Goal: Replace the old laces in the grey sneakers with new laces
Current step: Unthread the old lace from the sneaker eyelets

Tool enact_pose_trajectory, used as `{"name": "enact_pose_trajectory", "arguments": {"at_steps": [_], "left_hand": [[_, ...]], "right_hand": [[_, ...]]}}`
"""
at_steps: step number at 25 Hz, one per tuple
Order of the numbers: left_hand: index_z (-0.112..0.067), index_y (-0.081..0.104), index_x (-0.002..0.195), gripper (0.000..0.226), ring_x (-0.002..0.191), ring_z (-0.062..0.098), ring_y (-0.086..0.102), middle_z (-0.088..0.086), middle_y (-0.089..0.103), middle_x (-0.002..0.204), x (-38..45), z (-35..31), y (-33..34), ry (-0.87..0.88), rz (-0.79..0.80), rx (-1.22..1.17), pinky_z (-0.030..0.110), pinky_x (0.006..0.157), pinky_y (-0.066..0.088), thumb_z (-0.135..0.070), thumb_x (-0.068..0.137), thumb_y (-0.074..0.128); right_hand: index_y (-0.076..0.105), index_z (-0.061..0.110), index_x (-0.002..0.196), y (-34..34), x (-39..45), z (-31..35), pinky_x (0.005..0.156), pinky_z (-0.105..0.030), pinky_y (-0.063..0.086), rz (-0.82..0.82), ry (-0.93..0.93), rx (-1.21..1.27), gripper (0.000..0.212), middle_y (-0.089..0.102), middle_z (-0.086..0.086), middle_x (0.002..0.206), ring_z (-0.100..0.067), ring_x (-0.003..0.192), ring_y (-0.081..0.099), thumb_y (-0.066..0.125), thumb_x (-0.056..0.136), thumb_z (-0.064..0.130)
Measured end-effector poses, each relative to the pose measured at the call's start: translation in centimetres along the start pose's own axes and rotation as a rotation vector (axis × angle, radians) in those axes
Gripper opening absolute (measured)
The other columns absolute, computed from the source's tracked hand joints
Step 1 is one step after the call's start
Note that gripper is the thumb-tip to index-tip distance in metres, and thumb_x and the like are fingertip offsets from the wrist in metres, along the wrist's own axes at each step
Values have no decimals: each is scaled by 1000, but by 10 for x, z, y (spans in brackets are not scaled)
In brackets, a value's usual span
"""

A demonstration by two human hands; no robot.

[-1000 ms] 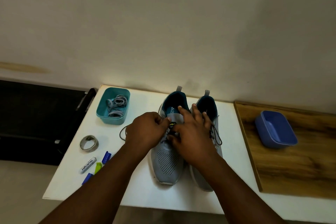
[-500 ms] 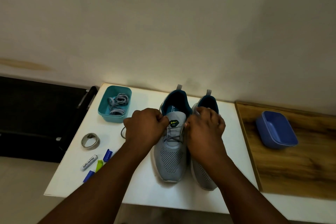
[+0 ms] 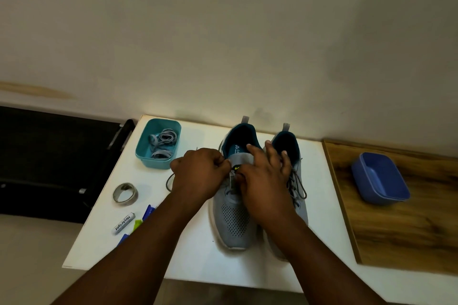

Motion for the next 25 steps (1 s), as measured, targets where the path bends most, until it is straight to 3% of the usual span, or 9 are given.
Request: {"name": "enact_pose_trajectory", "arguments": {"at_steps": [3, 5, 7, 9, 12, 15, 19, 25], "left_hand": [[-25, 63, 68, 37, 82, 18, 56, -8, 59, 65, 2, 0, -4, 0, -41, 63, 39, 80, 32, -54, 89, 53], [-25, 64, 69, 36, 81, 17, 54, -9, 58, 65, 1, 1, -4, -3, -40, 58, 40, 82, 30, -53, 89, 54], [-26, 63, 67, 36, 80, 16, 54, -10, 57, 63, 1, 3, -3, -8, -22, 40, 41, 85, 31, -53, 89, 55], [-28, 59, 63, 38, 79, 16, 54, -11, 55, 62, 2, 2, -2, -12, -5, 42, 44, 89, 34, -54, 90, 55], [-31, 58, 63, 37, 80, 16, 55, -12, 55, 64, 3, 3, -1, -36, 28, 38, 45, 91, 37, -56, 90, 53], [-30, 60, 64, 37, 82, 18, 58, -12, 57, 66, 2, 4, 0, -46, 49, 17, 42, 87, 40, -56, 90, 53], [-29, 57, 60, 39, 77, 18, 56, -11, 57, 63, 3, 6, 0, -59, 28, 11, 44, 87, 41, -55, 88, 54], [-27, 57, 61, 40, 83, 17, 51, -11, 54, 64, 1, 5, -1, -64, 4, 64, 53, 103, 35, -54, 90, 52]], "right_hand": [[73, 27, 106, -40, -2, -40, 121, -59, 12, -172, 187, -24, 25, 53, -3, 146, -30, 146, 32, 52, 98, 38], [71, 26, 110, -64, -8, -70, 118, -62, 21, -110, 355, -201, 33, 57, -5, 138, -34, 136, 42, 45, 97, 42], [66, 28, 121, -64, -12, -81, 118, -66, 19, 27, 415, -354, 36, 55, -7, 139, -37, 137, 42, 45, 98, 47], [60, 30, 130, -53, -10, -57, 120, -65, 9, 12, 286, -239, 37, 45, -9, 152, -38, 147, 30, 51, 98, 46], [64, 34, 130, -22, -1, 1, 123, -58, -2, 21, -30, -68, 34, 32, -5, 163, -34, 155, 12, 53, 98, 42], [68, 35, 126, 6, 2, 16, 122, -61, -7, 111, -71, -82, 32, 32, -2, 164, -34, 157, 5, 57, 97, 40], [74, 39, 104, -28, 2, -11, 122, -62, 0, 12, 71, 3, 17, 47, 6, 154, -30, 154, 18, 60, 94, 40], [73, 33, 109, -97, -7, -80, 118, -67, 16, 4, 469, -361, 30, 59, -2, 136, -35, 141, 39, 53, 93, 49]]}}
Point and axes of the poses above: each hand's wrist, its own x-axis towards the middle knuckle, its own y-axis out of the palm, z = x × y, the point moved 7 cm from there along x, towards the middle knuckle
